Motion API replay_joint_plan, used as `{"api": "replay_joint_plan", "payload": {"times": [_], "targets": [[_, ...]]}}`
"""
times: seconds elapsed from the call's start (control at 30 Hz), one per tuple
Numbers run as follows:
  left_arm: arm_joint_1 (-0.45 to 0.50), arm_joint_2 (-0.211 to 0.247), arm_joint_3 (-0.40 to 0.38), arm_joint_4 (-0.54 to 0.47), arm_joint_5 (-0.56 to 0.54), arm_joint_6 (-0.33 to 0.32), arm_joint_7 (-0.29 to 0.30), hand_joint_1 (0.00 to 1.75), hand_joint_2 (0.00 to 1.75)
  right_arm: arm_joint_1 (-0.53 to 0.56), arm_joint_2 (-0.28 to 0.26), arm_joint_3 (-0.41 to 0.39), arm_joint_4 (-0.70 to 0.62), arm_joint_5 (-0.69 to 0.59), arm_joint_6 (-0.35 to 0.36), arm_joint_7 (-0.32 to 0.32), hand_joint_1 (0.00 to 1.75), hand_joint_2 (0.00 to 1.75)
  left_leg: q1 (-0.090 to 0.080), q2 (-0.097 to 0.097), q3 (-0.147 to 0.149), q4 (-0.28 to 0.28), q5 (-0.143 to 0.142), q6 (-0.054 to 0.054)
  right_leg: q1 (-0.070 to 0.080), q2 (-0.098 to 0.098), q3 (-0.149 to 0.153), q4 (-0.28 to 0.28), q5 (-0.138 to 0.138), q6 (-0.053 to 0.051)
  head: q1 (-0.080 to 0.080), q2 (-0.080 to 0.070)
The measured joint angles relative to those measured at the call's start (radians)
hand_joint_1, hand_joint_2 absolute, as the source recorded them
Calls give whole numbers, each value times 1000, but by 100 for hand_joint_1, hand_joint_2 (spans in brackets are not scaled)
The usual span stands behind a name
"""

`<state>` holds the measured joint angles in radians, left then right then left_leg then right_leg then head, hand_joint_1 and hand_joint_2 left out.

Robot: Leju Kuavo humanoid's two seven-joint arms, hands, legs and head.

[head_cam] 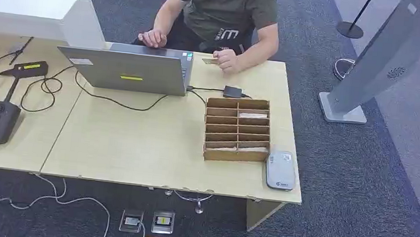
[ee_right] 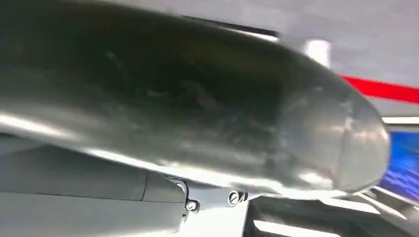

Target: Pass the card to the sensor for recognition and then transmit it.

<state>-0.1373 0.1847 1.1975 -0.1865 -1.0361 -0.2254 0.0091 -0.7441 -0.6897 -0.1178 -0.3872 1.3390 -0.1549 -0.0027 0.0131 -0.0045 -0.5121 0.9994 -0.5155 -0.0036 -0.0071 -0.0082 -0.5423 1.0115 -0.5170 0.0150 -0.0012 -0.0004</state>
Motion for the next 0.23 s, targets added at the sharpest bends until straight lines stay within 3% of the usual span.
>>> {"api": "replay_joint_plan", "payload": {"times": [0.13,0.23], "targets": [[-2,-7,13,0,-16,-1,5,0,0,123,-48,-84,13,-68,55,23,0,0,0,0,0,0,0,0,0,0,0,0,0,0,0,0],[-2,-13,17,0,-19,-1,6,0,0,259,-63,-176,28,-177,127,81,0,0,0,-1,0,0,-1,1,0,-1,0,-1,-1,1,0,0]]}}
